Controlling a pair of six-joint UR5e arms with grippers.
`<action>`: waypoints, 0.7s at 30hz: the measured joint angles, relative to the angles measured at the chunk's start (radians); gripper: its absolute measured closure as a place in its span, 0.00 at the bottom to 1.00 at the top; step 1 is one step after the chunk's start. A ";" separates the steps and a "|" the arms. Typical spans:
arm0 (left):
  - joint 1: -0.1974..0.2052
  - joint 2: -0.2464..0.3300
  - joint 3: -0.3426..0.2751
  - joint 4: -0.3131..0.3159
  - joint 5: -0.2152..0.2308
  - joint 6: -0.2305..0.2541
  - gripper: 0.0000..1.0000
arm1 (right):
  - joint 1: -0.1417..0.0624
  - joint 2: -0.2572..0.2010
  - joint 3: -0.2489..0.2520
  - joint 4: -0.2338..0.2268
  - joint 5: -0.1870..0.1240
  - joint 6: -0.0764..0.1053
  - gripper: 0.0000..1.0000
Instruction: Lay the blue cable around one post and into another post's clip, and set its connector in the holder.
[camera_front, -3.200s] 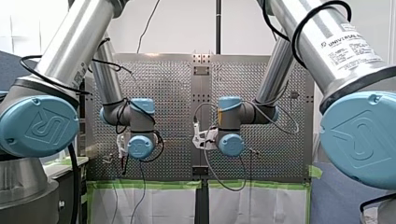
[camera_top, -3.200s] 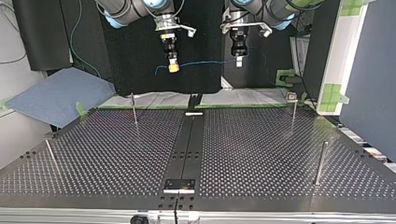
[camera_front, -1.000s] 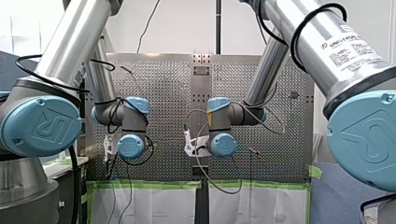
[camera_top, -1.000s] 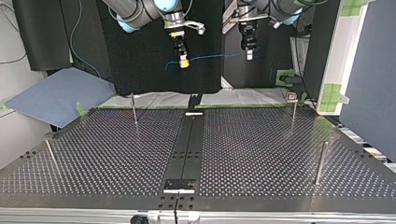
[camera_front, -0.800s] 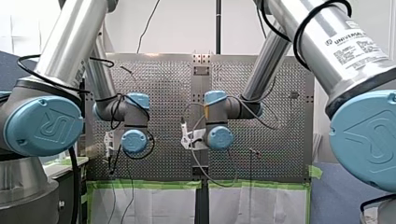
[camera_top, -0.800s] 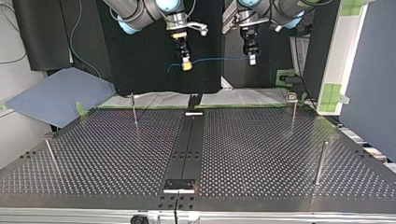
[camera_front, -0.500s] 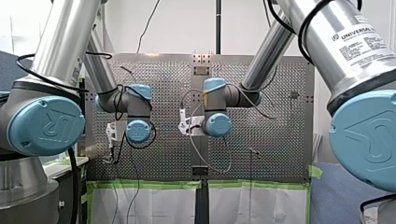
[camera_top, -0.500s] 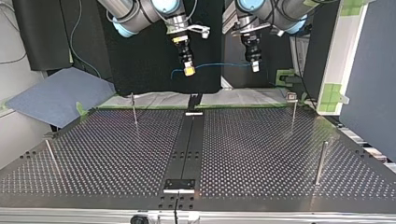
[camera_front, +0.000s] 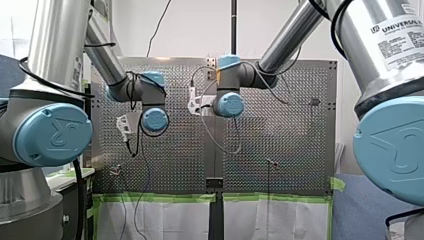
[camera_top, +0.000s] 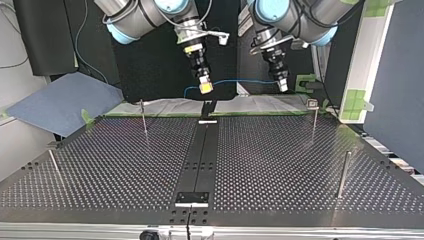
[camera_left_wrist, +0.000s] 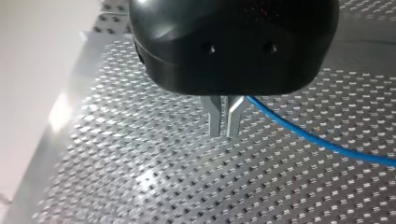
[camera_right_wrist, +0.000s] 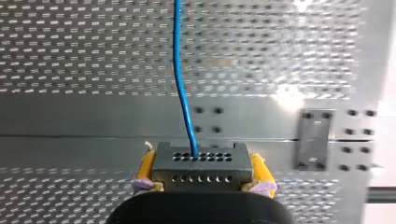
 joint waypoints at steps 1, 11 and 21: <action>0.002 0.010 0.010 -0.010 -0.008 -0.010 0.90 | 0.000 -0.008 -0.008 0.007 -0.001 -0.001 1.00; 0.027 0.099 0.099 -0.099 -0.032 -0.052 0.90 | 0.003 -0.100 -0.099 0.079 -0.034 -0.032 1.00; 0.062 0.188 0.185 -0.188 -0.055 -0.101 0.90 | 0.002 -0.142 -0.174 0.130 -0.064 -0.040 1.00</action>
